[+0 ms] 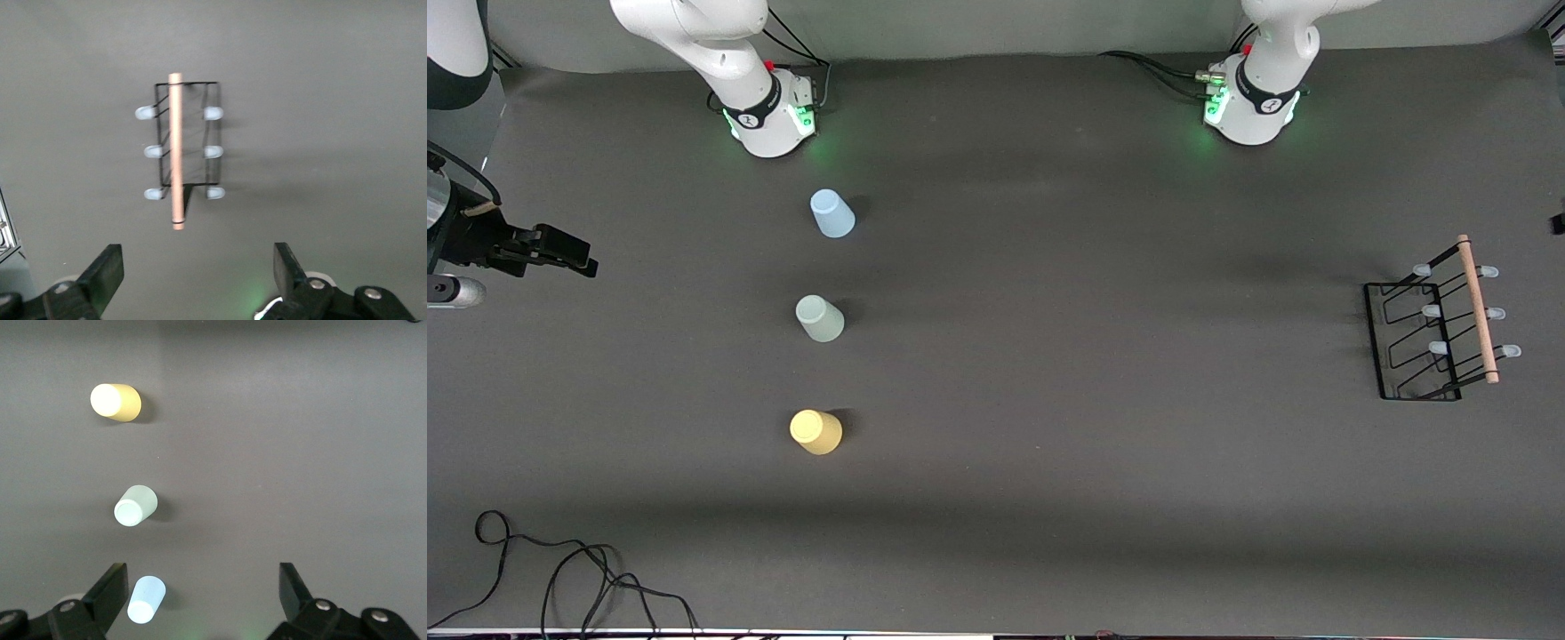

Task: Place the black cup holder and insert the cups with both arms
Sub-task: 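Lower the left gripper onto the wooden rod of the black rack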

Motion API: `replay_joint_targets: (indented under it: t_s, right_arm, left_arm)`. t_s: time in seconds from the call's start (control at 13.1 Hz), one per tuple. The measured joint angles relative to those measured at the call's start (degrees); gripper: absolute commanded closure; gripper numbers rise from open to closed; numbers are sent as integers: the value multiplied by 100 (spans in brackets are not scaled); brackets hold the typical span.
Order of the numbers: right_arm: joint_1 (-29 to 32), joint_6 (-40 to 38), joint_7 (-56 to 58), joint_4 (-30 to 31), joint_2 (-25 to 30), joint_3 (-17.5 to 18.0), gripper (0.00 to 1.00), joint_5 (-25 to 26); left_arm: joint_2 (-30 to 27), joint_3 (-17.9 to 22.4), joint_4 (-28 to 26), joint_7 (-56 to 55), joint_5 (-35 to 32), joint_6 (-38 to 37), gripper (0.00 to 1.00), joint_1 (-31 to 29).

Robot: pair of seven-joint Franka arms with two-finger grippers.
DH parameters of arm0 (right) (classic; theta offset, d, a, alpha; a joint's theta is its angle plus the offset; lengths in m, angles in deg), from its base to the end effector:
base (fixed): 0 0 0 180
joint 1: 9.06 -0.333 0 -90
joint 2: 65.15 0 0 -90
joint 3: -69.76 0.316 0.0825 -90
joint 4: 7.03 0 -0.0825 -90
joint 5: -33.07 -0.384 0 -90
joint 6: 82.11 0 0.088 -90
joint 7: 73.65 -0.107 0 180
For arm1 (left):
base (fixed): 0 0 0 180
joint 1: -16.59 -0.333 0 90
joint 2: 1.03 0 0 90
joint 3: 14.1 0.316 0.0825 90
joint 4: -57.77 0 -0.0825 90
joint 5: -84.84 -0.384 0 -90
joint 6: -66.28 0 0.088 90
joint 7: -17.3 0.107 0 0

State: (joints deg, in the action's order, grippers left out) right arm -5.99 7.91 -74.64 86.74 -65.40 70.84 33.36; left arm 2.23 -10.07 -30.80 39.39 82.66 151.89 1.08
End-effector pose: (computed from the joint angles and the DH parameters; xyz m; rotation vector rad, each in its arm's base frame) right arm 0.5527 -0.0198 0.5911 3.1343 -0.0812 -0.1096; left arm 0.5292 0.1912 0.5983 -3.1348 0.0683 0.1825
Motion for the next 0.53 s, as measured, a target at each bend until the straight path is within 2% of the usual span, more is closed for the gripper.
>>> replay_joint_targets:
  t_s: [0.3,0.53]
  right_arm:
    - [0,-1,0,0,0,0,0,0]
    - [0,-1,0,0,0,0,0,0]
  left_arm:
    - [53,-46,-549,101,0,596,0,-139]
    - [104,-44,-1404,109,-46,1672,0,-185]
